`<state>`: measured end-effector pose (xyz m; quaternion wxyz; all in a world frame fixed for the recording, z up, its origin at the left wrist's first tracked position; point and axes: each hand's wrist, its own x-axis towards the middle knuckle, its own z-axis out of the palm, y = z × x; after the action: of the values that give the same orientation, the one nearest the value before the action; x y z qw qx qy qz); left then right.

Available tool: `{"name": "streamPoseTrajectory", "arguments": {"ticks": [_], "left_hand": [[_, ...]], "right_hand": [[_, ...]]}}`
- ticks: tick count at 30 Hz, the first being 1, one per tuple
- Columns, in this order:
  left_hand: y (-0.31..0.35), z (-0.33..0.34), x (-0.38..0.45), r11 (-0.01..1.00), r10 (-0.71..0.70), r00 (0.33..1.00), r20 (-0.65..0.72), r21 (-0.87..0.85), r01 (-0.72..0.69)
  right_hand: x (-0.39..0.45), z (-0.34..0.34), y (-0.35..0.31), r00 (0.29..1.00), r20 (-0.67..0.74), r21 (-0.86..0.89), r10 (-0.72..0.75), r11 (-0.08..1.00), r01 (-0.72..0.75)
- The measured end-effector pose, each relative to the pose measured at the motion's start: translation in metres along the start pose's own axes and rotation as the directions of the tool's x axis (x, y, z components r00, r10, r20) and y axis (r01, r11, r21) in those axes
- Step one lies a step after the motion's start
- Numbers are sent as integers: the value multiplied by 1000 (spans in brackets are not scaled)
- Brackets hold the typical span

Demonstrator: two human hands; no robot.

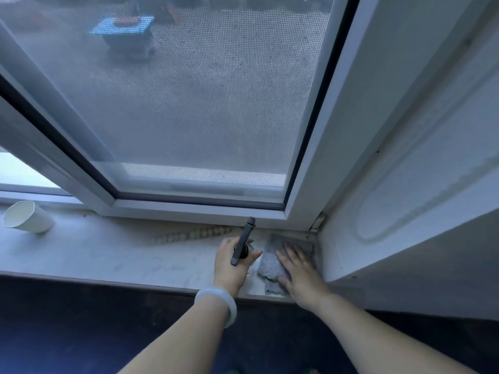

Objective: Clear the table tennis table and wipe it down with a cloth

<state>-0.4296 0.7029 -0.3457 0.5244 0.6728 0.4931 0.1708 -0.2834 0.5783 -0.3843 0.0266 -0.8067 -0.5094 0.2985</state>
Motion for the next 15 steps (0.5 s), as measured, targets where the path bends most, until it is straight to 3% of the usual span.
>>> {"name": "streamPoseTrajectory", "arguments": {"ticks": [5,15], "left_hand": [[5,9,9,999,-14,1000,-17,-46,13],[1,-10,-15,967,-182,982,59,194,167]], "right_hand": [[5,-11,3,999,27,-8,-29,1000,30],[-26,-24,-15,998,28,12,52,999,-52]]}}
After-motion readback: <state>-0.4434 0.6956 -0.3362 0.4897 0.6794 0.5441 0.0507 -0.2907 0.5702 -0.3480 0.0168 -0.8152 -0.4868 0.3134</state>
